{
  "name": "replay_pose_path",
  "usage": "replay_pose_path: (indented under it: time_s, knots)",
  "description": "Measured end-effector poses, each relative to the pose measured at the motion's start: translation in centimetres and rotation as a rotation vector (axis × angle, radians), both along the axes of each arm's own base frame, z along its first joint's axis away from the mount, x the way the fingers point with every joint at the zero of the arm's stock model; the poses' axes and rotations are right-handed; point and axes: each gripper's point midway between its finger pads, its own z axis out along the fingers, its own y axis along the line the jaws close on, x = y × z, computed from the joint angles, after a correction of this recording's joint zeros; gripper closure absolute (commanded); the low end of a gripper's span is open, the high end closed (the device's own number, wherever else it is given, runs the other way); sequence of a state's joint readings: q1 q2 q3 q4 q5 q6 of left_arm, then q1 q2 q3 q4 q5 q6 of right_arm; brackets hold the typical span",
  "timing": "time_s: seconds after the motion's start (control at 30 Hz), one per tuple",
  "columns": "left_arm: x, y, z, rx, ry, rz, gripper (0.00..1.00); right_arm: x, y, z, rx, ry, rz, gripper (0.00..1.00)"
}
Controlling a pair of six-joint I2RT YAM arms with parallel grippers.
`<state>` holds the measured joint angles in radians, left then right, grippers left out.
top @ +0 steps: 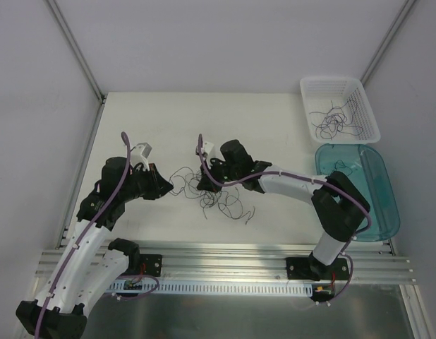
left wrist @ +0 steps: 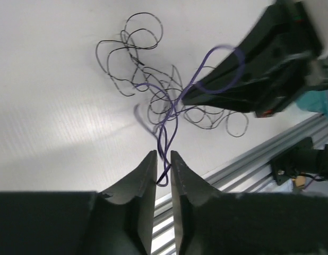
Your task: Untangle the cables
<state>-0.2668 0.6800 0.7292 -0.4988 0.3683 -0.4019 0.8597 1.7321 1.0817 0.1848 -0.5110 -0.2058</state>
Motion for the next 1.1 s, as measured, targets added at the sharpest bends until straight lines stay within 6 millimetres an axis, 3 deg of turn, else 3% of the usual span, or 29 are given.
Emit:
replay_pose_path:
  time_s: [0.1, 0.13, 0.17, 0.23, 0.37, 0.63, 0.9, 1.1]
  knots:
    - [0.2, 0.6, -1.0, 0.024, 0.015, 0.033, 0.61, -0.7, -1.5, 2.0, -0.019, -0.006, -0.013, 0.99]
    - [0.3, 0.7, -1.3, 0.029, 0.021, 0.043, 0.46, -1.0, -2.1, 3.0, -0.023, -0.012, -0.019, 0.99]
    - [0.3, 0.9, -1.6, 0.038, 0.023, 0.053, 0.4, -1.4, -2.8, 3.9, -0.034, -0.015, -0.031, 0.99]
    - [0.4, 1.1, -2.0, 0.04, 0.037, 0.071, 0.28, -1.9, -4.1, 6.0, -0.047, -0.025, -0.054, 0.99]
    - [0.3, 1.2, -2.6, 0.039, 0.056, 0.083, 0.15, -2.5, -6.8, 10.5, -0.072, -0.056, -0.135, 0.99]
    - [-0.5, 0.0, -3.4, -0.022, 0.088, 0.032, 0.1, -4.0, -12.7, 15.6, -0.099, -0.061, -0.337, 0.99]
    - [-0.9, -1.6, -4.2, -0.054, 0.119, -0.015, 0.08, -4.2, -16.1, 22.7, -0.036, -0.142, -0.461, 0.99]
    - [-1.0, -3.2, -5.6, -0.035, 0.175, -0.062, 0.08, -4.8, -19.0, 25.5, -0.007, -0.159, -0.532, 0.99]
